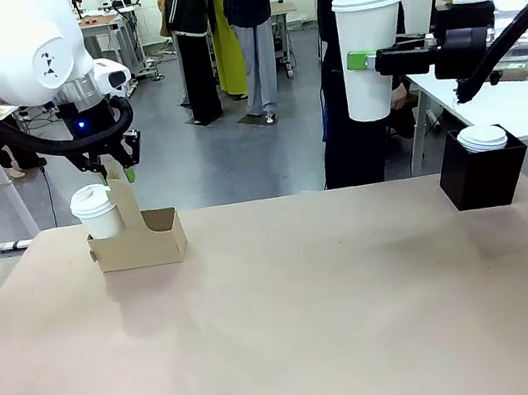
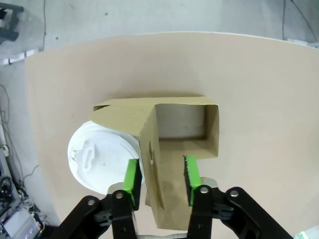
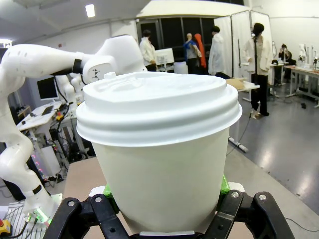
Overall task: Pour a drink into a cup and package it in a carrier.
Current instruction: Position the Cup Carrier in the center of the table.
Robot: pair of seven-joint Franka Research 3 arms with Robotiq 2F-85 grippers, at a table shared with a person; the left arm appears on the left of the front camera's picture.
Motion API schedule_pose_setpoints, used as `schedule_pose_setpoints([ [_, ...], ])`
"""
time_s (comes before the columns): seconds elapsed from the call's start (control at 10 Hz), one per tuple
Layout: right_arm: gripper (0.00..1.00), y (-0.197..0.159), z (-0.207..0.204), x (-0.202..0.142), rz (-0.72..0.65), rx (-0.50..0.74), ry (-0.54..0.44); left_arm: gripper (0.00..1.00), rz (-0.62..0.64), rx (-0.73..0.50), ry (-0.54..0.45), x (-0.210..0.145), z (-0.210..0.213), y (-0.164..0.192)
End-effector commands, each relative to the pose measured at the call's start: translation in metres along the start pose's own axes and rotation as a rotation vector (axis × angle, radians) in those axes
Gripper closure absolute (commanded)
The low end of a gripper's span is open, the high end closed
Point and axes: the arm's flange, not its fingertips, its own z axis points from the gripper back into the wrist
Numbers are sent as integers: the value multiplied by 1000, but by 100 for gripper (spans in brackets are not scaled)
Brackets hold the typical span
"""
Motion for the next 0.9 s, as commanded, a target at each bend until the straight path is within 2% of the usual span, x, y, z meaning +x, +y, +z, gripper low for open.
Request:
schedule_pose_setpoints([
  [0.0,20,-2,-3,6,10,-8,-6,92,22,17,-9,3,0,0],
  [0.1,20,-2,-3,6,10,-8,-6,100,23,16,-10,3,-1,1],
  [0.8,20,-2,-3,6,10,-8,-6,100,3,0,1,1,-2,1],
])
